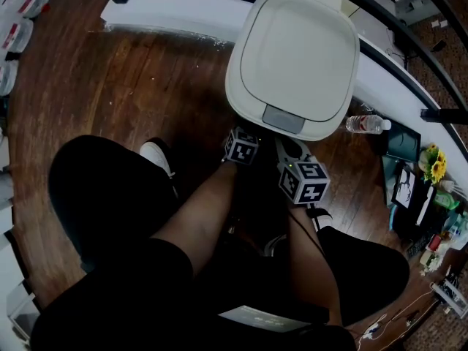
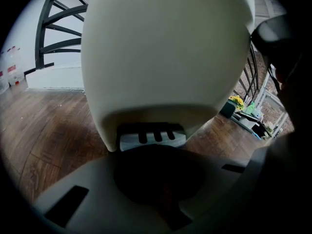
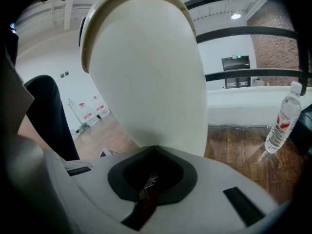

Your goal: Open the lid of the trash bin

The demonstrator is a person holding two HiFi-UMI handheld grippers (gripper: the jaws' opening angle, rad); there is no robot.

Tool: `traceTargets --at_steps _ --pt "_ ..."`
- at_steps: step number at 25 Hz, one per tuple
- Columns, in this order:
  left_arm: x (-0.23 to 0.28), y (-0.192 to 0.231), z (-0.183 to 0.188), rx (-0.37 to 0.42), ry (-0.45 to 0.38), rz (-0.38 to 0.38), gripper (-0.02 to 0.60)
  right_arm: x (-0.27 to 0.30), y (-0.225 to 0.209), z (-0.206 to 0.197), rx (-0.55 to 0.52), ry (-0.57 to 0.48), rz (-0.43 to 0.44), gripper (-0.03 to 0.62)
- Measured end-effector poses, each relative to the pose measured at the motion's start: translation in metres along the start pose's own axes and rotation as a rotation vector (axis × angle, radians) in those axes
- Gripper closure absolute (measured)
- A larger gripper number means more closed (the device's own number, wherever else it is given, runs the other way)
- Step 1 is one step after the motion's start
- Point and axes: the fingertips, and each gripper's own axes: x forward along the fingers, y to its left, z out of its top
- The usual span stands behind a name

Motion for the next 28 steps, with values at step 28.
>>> traceTargets --at_steps 28 --pt "0.014 0.0 -0.005 0.019 0.136 0.0 0.54 0.001 -0.003 0.001 0.023 -0.004 0.009 0.589"
